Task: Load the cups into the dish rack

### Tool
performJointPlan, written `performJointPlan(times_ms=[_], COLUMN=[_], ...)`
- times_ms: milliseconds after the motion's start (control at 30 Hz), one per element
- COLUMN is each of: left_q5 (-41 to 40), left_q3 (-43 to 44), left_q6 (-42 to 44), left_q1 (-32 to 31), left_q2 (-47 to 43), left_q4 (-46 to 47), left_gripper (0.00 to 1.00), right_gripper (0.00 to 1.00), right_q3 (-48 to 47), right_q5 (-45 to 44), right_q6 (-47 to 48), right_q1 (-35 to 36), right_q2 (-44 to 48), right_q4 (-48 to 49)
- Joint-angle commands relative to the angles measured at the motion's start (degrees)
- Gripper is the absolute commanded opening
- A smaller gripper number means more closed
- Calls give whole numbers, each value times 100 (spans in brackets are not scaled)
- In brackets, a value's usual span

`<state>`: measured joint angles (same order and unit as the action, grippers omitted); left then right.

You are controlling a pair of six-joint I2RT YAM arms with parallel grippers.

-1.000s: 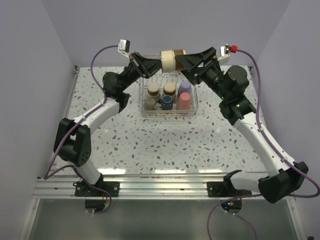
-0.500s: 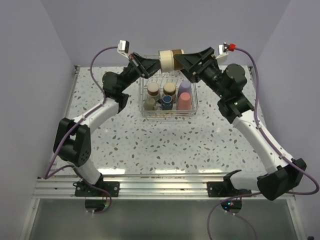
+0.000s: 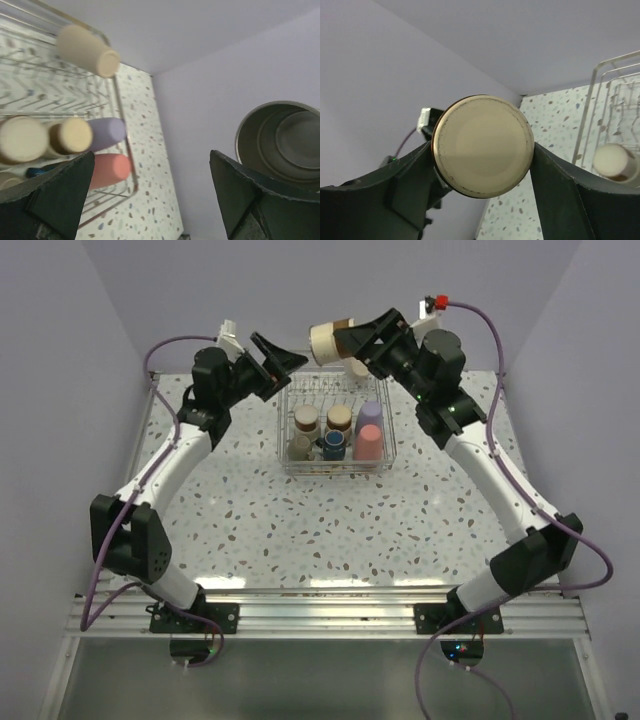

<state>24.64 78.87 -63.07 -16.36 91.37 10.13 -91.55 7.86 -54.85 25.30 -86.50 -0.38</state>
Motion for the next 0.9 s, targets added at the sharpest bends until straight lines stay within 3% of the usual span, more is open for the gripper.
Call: performJointPlan(times_ms=[0, 133, 367, 400, 567, 733, 867], left_q5=[-1363, -1840, -1858, -1823, -1630, -1463, -1392], left_q3=[523, 594, 709, 656, 393, 305, 147], left_q6=[1182, 1744, 2518, 2536, 2519, 2624, 2694], left_q1=[378, 458, 467, 467, 467, 467, 467], left_q2=[-401, -611, -498, -454, -287, -85, -76], left_q4=[-2619, -3200, -3711, -3746, -3580, -3465, -3421], left_gripper=[100, 100, 100, 100, 100, 100, 100], right_gripper=[0, 0, 0, 0, 0, 0, 0], right_q3=[-853, -1864, -5727, -5951, -5936, -6086, -6138], right_q5=[-442, -934, -1891, -1989, -2657, -3079, -3281], right_q6=[975, 1783, 2847, 2927, 3779, 4551, 4782], right_q1=[-34, -16, 10, 10, 159, 230, 256], right_q2=[-621, -1763, -4950, -5190, -5772, -6317, -6572], right_q4=[-330, -550, -1332, -1255, -315, 20, 512])
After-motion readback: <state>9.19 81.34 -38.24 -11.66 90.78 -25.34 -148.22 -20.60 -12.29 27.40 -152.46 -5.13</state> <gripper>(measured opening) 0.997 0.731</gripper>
